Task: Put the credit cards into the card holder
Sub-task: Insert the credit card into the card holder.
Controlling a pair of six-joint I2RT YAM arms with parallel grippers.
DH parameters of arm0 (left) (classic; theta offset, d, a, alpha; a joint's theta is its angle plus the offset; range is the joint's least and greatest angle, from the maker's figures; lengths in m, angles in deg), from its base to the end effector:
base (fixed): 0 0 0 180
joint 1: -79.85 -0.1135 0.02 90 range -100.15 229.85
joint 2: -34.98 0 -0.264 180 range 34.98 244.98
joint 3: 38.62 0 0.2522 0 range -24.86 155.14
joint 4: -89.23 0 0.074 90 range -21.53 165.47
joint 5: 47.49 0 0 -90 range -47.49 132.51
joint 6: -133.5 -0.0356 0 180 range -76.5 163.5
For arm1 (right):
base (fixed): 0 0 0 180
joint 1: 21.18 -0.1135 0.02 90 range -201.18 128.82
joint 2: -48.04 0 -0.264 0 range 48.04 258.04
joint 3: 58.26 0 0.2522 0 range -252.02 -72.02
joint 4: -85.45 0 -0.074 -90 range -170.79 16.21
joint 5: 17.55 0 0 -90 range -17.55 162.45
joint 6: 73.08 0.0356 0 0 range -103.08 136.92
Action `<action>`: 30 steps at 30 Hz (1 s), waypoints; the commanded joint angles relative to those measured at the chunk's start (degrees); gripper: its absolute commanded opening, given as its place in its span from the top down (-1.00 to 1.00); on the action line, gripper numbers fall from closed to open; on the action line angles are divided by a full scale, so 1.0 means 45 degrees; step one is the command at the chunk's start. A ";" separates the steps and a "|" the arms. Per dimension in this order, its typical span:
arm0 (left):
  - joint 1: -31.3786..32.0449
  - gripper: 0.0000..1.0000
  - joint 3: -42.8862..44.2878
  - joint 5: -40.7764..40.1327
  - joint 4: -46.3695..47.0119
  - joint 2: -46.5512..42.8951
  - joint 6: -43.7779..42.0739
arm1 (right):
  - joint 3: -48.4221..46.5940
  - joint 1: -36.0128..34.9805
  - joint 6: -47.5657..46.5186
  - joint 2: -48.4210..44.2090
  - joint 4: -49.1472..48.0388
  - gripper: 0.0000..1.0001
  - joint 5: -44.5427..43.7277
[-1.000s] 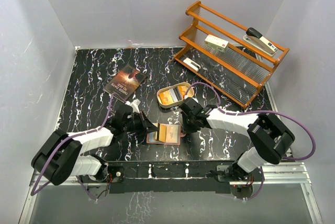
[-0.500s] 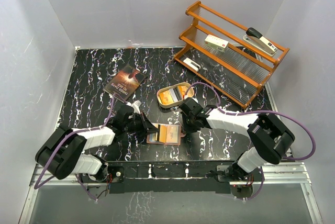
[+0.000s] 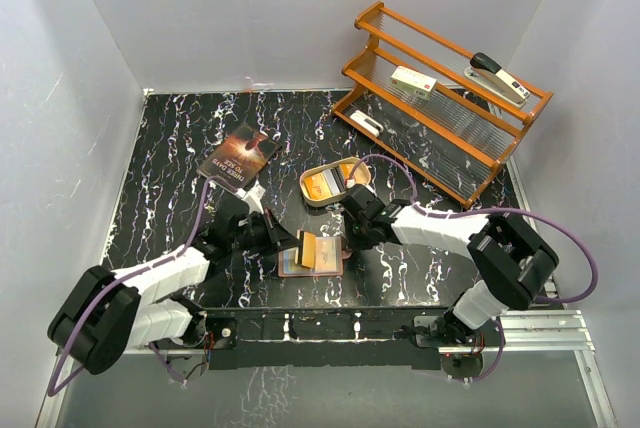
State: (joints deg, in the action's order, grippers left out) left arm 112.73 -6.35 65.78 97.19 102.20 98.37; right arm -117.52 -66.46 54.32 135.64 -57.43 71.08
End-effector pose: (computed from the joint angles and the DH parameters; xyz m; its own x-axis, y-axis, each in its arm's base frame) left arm 0.1768 -0.1310 0.1640 -0.8690 -0.3329 -0.3661 0.1454 0.5355 -0.8319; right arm 0.1951 0.1958 0.1579 -0.9357 -0.0819 -0.3432 -0.1700 0.9570 0.2350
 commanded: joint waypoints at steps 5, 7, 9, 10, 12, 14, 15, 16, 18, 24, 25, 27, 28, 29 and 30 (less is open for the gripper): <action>0.0076 1.00 0.0304 -0.0718 -0.0738 -0.0570 -0.0155 | -0.0281 -0.0056 -0.1240 0.0957 -0.0323 0.83 -0.0767; 0.0078 1.00 0.0383 -0.0559 -0.0769 -0.0220 -0.0218 | -0.0300 -0.0056 -0.1228 0.1000 -0.0290 0.83 -0.0744; 0.0085 1.00 0.0404 -0.0414 -0.0659 0.0147 -0.0108 | -0.0235 -0.0065 -0.1206 0.1002 -0.0333 0.83 -0.0678; 0.0077 1.00 0.0341 -0.0372 -0.0547 0.0331 -0.0039 | -0.0224 -0.0057 -0.1189 0.1028 -0.0335 0.83 -0.0627; 0.0085 1.00 0.0173 -0.0382 -0.0304 0.0403 0.0212 | -0.0222 -0.0056 -0.1138 0.1058 -0.0265 0.83 -0.0631; 0.0078 1.00 0.0127 -0.0569 -0.0529 0.0394 0.0374 | -0.0188 -0.0051 -0.1060 0.1035 -0.0221 0.82 -0.0610; 0.0071 1.00 0.0112 -0.0633 -0.0590 0.0394 0.0364 | -0.0152 -0.0060 -0.1017 0.1025 -0.0225 0.82 -0.0611; 0.0075 1.00 0.0093 -0.0665 -0.0610 0.0394 0.0387 | -0.0103 -0.0056 -0.0982 0.0992 -0.0248 0.82 -0.0580; 0.0075 1.00 0.0061 -0.0664 -0.0504 0.0434 0.0379 | 0.0022 -0.0065 -0.0932 0.0947 -0.0320 0.82 -0.0485; 0.0080 1.00 -0.0027 -0.0721 -0.0554 0.0504 0.0473 | 0.0172 -0.0072 -0.0758 0.0943 -0.0336 0.82 -0.0461; 0.0091 1.00 -0.0046 -0.0740 -0.0554 0.0475 0.0530 | 0.0213 -0.0082 -0.0722 0.0928 -0.0372 0.83 -0.0458; 0.0076 1.00 0.0058 -0.0843 -0.0814 0.0453 0.0495 | 0.0227 -0.0075 -0.0715 0.0924 -0.0387 0.82 -0.0401; 0.0078 1.00 0.0143 -0.0894 -0.0970 0.0462 0.0415 | 0.0227 -0.0078 -0.0715 0.0918 -0.0398 0.83 -0.0361; 0.0076 1.00 0.0204 -0.0925 -0.1084 0.0498 0.0378 | 0.0227 -0.0076 -0.0701 0.0893 -0.0387 0.83 -0.0346; 0.0075 1.00 0.0222 -0.0921 -0.1108 0.0563 0.0398 | 0.0244 -0.0085 -0.0669 0.0863 -0.0385 0.83 -0.0342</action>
State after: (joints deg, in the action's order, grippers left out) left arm 112.73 -6.16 62.48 94.15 104.65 100.29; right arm -119.05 -66.46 51.18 137.71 -60.12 70.91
